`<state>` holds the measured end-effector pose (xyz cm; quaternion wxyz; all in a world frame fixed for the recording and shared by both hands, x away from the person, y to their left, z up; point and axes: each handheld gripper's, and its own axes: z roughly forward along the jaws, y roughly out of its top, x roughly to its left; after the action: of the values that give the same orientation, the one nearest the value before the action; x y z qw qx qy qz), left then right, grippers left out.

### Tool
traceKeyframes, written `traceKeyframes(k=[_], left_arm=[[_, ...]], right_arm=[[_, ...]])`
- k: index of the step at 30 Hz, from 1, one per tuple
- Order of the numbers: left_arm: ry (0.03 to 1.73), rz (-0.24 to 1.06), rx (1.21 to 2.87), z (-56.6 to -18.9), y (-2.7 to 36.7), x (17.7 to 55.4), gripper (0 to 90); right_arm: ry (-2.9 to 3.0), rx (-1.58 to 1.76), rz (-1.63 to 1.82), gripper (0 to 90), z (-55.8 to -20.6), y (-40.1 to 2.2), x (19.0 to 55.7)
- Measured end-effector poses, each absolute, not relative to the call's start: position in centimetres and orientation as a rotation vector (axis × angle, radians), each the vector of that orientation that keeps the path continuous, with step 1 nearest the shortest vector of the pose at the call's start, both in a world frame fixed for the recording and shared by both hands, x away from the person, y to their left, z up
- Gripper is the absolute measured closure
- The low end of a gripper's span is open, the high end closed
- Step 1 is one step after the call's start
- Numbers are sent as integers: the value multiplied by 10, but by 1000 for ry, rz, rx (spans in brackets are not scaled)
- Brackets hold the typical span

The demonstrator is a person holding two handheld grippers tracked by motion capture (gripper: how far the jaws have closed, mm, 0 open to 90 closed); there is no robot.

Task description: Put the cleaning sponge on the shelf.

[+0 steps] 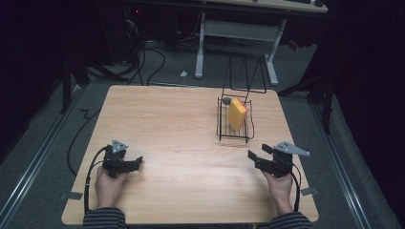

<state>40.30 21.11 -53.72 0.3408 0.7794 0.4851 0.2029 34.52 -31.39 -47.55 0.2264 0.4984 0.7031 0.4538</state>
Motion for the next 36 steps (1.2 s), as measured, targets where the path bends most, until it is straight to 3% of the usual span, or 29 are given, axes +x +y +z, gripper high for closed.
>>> traceKeyframes(k=[36], left_arm=[[1262, 528, 2027, -537, 211, 403, 172]], right_arm=[[2019, 1433, 1100, 306, -512, -304, 360]])
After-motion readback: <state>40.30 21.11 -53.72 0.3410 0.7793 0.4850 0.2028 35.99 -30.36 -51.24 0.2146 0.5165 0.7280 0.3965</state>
